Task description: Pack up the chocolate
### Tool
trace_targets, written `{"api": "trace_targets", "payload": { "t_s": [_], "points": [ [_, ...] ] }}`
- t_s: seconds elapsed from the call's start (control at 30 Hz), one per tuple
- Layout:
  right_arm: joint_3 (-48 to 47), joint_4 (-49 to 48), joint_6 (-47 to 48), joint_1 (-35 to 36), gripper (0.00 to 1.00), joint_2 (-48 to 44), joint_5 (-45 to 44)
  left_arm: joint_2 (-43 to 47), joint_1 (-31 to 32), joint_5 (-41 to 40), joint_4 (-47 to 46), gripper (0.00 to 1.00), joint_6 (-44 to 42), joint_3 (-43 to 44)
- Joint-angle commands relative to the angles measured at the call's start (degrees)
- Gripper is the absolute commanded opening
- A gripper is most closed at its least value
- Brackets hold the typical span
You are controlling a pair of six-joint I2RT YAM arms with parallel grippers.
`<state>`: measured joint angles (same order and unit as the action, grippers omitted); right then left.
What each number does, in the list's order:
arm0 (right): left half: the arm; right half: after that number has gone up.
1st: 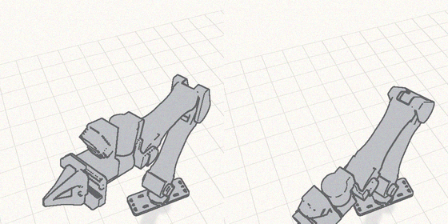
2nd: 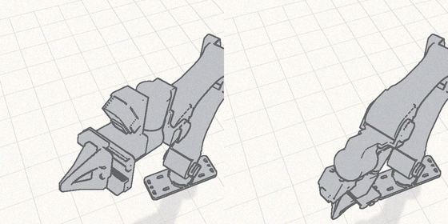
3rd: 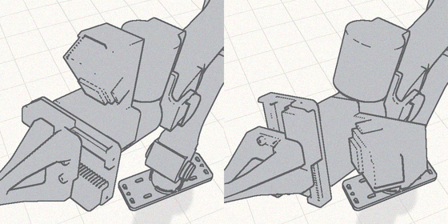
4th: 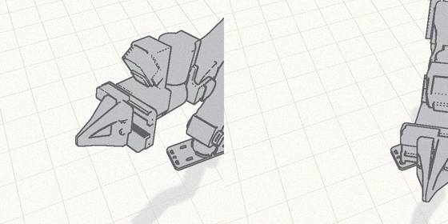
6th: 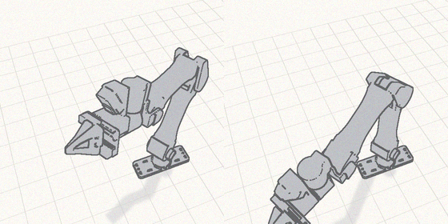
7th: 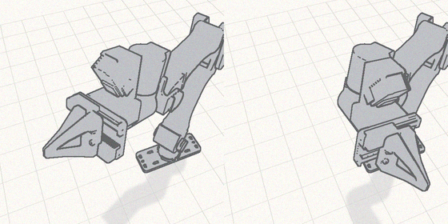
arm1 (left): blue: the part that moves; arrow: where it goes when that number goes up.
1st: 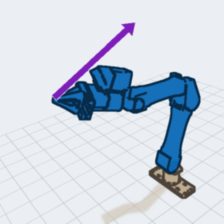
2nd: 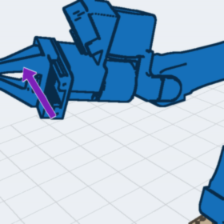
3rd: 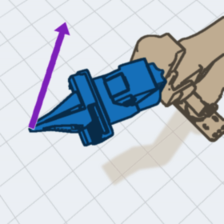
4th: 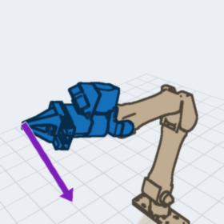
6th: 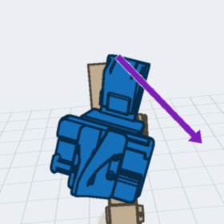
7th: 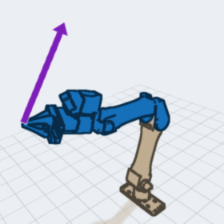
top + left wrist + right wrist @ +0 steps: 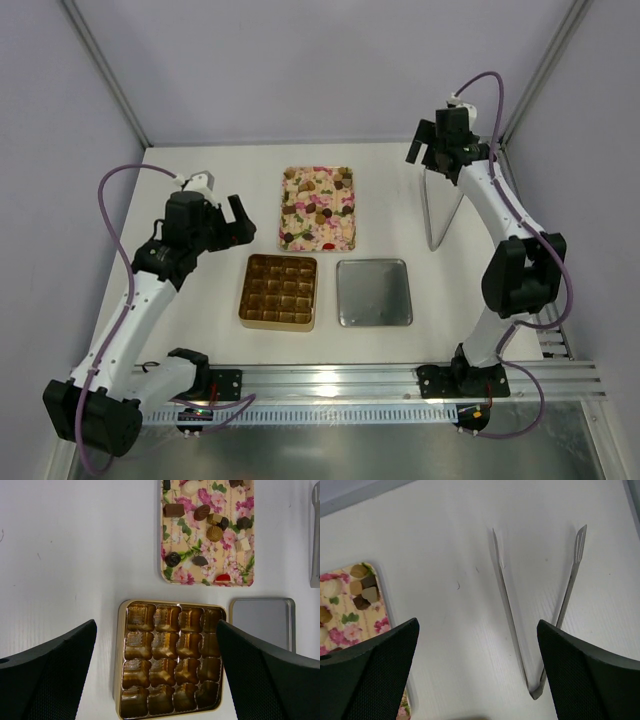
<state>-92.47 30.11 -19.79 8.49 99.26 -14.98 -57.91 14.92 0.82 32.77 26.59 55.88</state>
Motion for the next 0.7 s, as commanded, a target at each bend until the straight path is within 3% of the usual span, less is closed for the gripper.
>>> {"api": "trace_targets", "payload": {
  "t_s": [0.0,0.67],
  "points": [
    [-3.7,5.5,1.6,-2.7,1.00,3.9,2.8,2.0,-0.1,0.2,-2.2,1.00,-0.1,0.0],
    [10.0,5.7,5.3,-5.2,1.00,6.0,3.5,2.8,-0.1,0.9,-1.9,1.00,0.0,-0.2]
  ]
}}
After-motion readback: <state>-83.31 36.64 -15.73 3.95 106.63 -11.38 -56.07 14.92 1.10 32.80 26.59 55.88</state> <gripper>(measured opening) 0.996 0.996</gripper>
